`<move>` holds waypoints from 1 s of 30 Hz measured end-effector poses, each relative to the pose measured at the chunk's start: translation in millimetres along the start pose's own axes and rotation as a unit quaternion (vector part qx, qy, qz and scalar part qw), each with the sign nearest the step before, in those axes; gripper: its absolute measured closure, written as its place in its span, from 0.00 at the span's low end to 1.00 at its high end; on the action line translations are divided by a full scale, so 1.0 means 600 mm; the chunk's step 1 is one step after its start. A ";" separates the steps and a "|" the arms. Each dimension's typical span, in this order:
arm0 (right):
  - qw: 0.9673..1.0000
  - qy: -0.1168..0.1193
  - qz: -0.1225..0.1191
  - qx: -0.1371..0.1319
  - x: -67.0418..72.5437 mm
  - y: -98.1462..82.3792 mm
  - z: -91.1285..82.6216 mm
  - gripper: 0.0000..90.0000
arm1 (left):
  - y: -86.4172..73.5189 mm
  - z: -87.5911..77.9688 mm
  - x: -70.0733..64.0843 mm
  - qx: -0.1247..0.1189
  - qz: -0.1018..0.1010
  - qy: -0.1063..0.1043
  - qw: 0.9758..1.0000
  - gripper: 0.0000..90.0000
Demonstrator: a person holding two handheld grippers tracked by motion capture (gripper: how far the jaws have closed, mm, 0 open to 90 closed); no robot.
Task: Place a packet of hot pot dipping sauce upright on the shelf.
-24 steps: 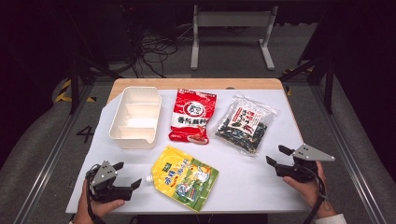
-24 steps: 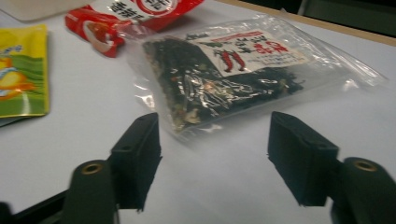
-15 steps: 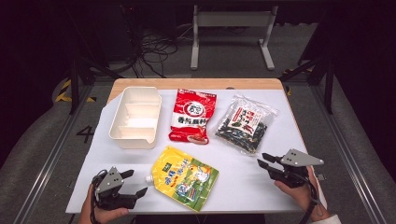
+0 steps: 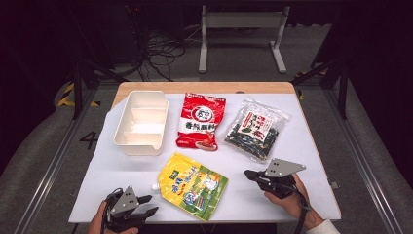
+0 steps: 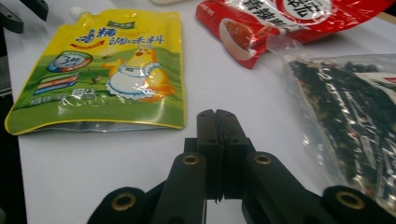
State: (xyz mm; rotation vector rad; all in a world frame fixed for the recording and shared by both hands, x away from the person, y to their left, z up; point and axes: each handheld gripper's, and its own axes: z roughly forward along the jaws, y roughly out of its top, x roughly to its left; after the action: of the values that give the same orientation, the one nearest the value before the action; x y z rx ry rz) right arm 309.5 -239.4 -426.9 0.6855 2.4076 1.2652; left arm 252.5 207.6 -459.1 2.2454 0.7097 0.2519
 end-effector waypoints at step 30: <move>0.999 0.018 -0.032 0.020 0.027 0.032 0.069 0.99 | 0.023 0.035 0.012 0.016 0.005 -0.002 1.000 0.89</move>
State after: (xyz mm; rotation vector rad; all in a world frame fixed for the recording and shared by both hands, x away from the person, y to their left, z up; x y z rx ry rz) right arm 321.7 -193.4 -434.5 0.5967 2.4689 1.2180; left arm 272.1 191.3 -464.0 2.2792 0.7043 0.2421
